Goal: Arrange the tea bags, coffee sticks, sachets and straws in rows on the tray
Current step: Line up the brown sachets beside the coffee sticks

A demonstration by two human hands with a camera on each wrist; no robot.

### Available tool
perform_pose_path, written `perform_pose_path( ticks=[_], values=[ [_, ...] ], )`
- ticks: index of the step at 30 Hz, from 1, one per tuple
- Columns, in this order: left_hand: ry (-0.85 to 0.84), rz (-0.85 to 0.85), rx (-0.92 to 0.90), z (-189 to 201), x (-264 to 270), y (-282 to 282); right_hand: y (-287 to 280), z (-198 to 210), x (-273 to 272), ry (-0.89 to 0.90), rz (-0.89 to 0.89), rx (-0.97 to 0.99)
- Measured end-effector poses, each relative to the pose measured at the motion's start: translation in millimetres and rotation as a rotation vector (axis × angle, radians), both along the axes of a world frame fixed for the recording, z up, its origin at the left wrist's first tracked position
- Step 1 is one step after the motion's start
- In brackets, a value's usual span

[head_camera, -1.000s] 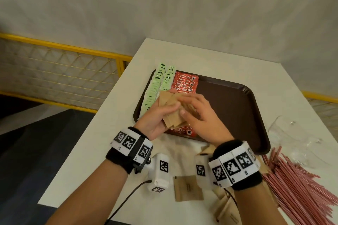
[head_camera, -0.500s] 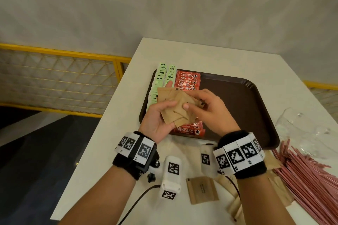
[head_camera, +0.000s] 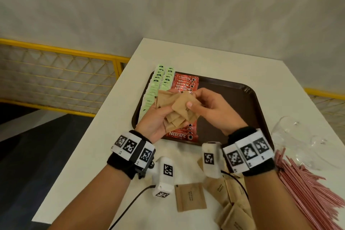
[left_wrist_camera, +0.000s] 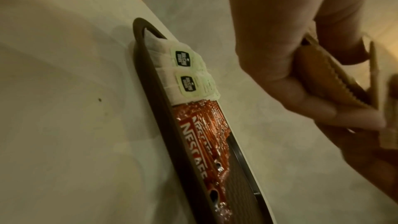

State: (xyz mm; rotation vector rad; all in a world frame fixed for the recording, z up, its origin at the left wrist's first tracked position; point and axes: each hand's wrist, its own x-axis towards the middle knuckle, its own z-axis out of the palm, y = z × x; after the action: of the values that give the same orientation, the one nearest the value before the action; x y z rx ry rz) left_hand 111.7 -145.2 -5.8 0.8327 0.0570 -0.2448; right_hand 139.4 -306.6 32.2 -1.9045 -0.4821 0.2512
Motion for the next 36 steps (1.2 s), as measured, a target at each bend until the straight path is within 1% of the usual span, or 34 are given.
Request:
perform_pose_path(
  ticks=[5, 8, 11, 12, 14, 16, 18, 20, 22, 25, 26, 29, 33, 36],
  values=[
    [0.055, -0.004, 0.082, 3.2, 2.6, -2.2, 0.3, -7.2, 0.2, 0.035, -0.066, 0.137],
    [0.050, -0.003, 0.043, 4.1, 3.6, -1.4, -6.2, -10.8, 3.8, 0.089, -0.133, 0.185],
    [0.027, 0.006, 0.030, 1.1, 3.1, -3.6, -10.2, -13.7, 6.2, 0.188, -0.194, 0.258],
    [0.020, 0.017, 0.032, -0.3, 3.3, -4.0, -12.2, -14.1, 6.2, 0.221, -0.179, 0.247],
    [0.023, 0.044, 0.041, -1.4, 4.8, -3.5, -17.4, -14.1, 5.8, 0.254, -0.112, 0.154],
    [0.022, 0.069, 0.092, -0.1, 7.1, -1.8, -24.0, -11.4, 6.1, 0.208, -0.068, 0.059],
    [0.016, 0.079, 0.161, 1.7, 9.6, 0.4, -31.2, -6.0, 10.0, 0.143, -0.098, 0.061],
    [0.013, 0.069, 0.216, 3.5, 11.9, 1.2, -36.4, 2.4, 16.4, 0.111, -0.154, 0.150],
    [0.006, 0.048, 0.256, 4.3, 13.7, 0.8, -35.2, 9.3, 22.9, 0.107, -0.131, 0.184],
    [0.003, 0.040, 0.282, 6.2, 16.7, -1.1, -23.5, 9.3, 28.5, 0.124, -0.017, 0.035],
    [-0.001, 0.056, 0.276, 7.0, 17.7, -1.2, -19.5, 6.2, 29.2, 0.141, -0.007, 0.012],
    [-0.021, 0.105, 0.254, 8.2, 19.2, 0.2, -12.6, -4.3, 28.8, 0.159, -0.081, 0.089],
    [-0.033, 0.090, 0.280, 5.2, 17.8, -1.3, -6.5, -14.5, 25.5, 0.186, -0.229, 0.241],
    [-0.017, 0.084, 0.315, 3.5, 19.6, -1.8, -3.2, -20.7, 20.0, 0.228, -0.233, 0.216]
  ],
)
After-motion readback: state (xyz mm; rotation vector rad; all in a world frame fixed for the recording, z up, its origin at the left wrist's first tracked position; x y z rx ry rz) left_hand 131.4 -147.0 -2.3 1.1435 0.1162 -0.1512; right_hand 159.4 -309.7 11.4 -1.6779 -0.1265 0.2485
